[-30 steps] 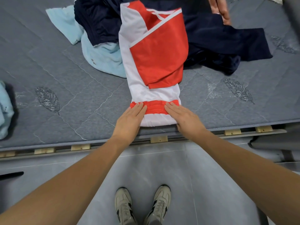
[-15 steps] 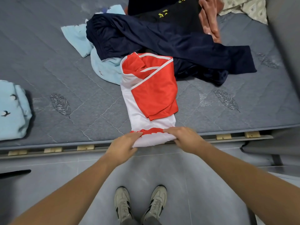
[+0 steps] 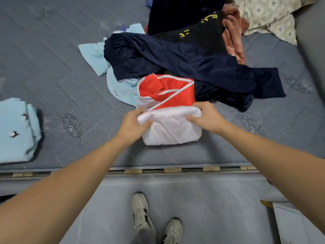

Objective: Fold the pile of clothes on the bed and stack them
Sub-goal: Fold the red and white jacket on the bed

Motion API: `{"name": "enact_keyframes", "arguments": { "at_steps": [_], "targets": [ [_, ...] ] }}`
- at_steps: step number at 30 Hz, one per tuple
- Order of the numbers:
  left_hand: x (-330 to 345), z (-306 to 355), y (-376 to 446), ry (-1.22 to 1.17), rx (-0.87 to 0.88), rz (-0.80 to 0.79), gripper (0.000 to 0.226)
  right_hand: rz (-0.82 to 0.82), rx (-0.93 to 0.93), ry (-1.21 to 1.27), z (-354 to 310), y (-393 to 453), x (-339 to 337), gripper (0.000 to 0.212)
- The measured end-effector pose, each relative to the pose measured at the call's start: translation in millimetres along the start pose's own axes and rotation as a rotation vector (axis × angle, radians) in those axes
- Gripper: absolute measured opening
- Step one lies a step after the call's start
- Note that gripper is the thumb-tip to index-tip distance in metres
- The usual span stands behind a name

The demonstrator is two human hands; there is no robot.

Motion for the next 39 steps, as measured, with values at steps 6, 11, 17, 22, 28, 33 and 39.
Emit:
{"name": "enact_keyframes", "arguments": {
  "at_steps": [6, 11, 17, 22, 28, 33, 39],
  "targets": [
    [-3, 6, 89, 0.069, 0.006, 0.182, 0.019, 0.294, 0.055, 0.012, -7, 74, 10, 0.028],
    [17, -15, 117, 0.205, -0.020, 0.339, 0.043, 0.472, 0.357, 0.090, 23, 98, 51, 0.086],
    [49, -53, 95, -0.106, -0.405, 0.176, 0.097, 0.372, 0.570, 0.361, 46, 100, 75, 0.076],
    [51, -60, 106, -0.299, -0.425, 0.067, 0.074, 0.306, 0.560, 0.459, 47, 105, 69, 0.078],
    [52, -52, 92, -0.482, -0.370, 0.100, 0.046, 0.221, 0.379, 0.638, 38, 82, 74, 0.033],
    [33, -49, 58, -0.541, -0.312, 0.137, 0.024, 0.216, 0.327, 0.682, 14, 53, 80, 0.028],
    [-42, -47, 12, -0.540, -0.293, 0.240, 0.020, 0.169, 0.230, 0.714, -61, 29, 103, 0.032]
  ]
}}
Point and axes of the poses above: each hand's wrist, its own y-axis towards the middle knuckle, its own x-axis out of the palm, z = x × y, the point moved 1 cm from there along y, towards the middle knuckle, and after that the axes turned 6 degrees about y, right-handed, at the moved point
